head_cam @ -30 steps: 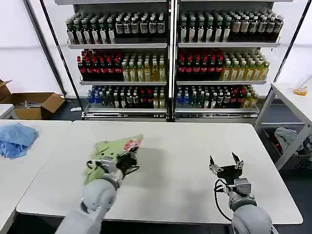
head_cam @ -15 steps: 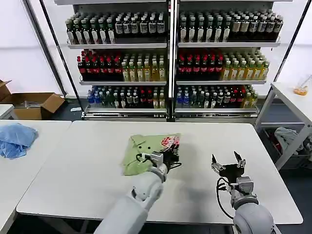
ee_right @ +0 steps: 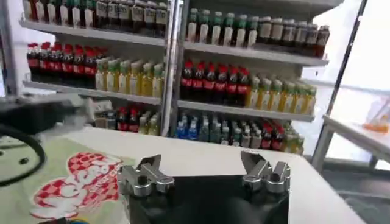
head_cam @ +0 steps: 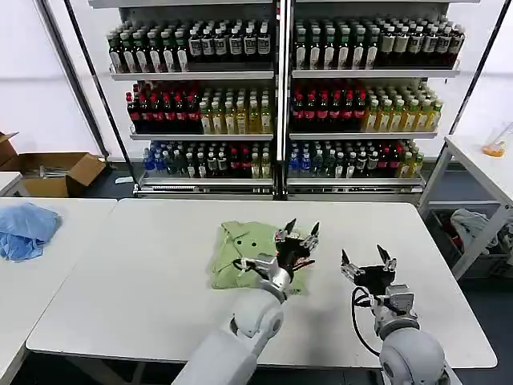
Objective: Fold and organize the clothes.
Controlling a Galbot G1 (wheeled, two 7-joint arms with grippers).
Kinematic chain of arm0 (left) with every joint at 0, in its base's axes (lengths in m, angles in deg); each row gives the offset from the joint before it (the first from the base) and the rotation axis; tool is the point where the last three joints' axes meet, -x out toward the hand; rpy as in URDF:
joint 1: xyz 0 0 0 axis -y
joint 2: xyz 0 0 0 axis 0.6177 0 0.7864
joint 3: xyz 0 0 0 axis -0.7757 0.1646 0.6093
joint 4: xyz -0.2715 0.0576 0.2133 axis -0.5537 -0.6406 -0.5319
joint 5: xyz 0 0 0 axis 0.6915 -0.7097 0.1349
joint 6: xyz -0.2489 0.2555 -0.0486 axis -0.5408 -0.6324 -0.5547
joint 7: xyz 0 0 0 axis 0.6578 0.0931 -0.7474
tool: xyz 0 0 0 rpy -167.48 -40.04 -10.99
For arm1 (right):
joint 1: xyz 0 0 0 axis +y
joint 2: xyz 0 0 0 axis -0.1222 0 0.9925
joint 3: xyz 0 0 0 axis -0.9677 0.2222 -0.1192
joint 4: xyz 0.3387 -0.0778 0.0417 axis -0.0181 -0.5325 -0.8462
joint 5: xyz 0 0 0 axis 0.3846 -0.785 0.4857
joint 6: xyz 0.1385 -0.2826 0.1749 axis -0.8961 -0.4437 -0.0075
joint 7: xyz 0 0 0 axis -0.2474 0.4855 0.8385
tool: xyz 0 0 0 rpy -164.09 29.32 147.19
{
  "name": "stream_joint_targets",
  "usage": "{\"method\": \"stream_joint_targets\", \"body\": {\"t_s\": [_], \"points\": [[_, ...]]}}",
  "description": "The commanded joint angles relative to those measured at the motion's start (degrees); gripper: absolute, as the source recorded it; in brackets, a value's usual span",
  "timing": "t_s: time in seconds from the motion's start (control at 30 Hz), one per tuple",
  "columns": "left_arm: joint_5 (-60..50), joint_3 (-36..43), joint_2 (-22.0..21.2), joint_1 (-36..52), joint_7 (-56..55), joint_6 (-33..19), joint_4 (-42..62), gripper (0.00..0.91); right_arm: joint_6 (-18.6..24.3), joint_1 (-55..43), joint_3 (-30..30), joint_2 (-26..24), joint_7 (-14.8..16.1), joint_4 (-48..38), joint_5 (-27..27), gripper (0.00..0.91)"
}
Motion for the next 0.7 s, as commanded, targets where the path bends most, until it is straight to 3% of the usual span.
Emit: {"method": "stream_joint_targets", "body": {"t_s": [0.03, 0.33, 0.63, 0.7], "points": [[-0.8, -16.9, 11.1, -13.2, -0.2, -5.2, -12.5, 0.907, -3.7, -13.4, 7.7, 5.6, -4.0, -10.4, 18.5, 0.907], [0.0, -26.4, 13.3, -23.4, -0.2, -6.1, -18.5, 0.907, -5.5, -22.2, 13.0, 11.2, -5.4, -20.8, 25.8, 0.907], [0.0, -28.6, 13.2, -27.6, -0.2, -7.0, -20.0, 0.907, -6.7, -24.8, 14.6, 14.6, -7.4, -27.1, 26.9, 0.907], [0.0, -28.6, 13.1, -27.8, -0.2, -7.0, -20.2, 0.907, -6.4, -24.8, 14.3, 15.2, -8.6, -28.2, 26.9, 0.534]]}}
